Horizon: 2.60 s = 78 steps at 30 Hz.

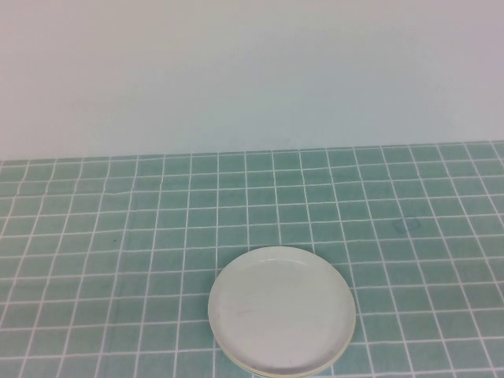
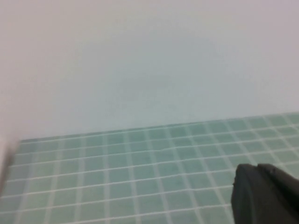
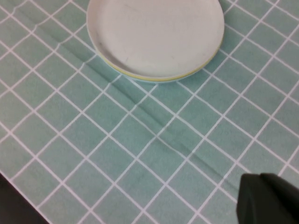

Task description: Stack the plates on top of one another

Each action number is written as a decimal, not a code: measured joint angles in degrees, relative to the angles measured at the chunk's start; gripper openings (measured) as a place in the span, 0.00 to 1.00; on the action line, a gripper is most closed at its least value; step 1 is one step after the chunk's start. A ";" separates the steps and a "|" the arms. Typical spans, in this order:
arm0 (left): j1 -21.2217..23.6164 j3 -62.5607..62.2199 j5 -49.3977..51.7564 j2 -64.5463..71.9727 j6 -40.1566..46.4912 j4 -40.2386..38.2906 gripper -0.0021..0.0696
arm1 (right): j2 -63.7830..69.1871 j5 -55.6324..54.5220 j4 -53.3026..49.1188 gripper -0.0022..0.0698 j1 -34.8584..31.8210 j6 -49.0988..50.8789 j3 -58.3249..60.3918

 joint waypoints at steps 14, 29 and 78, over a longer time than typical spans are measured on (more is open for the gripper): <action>24.81 0.00 0.42 -3.41 0.00 0.00 0.03 | -5.01 2.53 -3.06 0.03 0.00 -1.92 2.07; 19.16 18.45 -20.64 -3.31 -3.58 -9.41 0.03 | -14.64 -13.06 -22.79 0.03 -12.44 4.07 3.46; 10.78 22.67 -8.87 -3.31 -1.08 -11.73 0.03 | -38.43 -32.65 -10.49 0.03 -21.81 18.60 41.46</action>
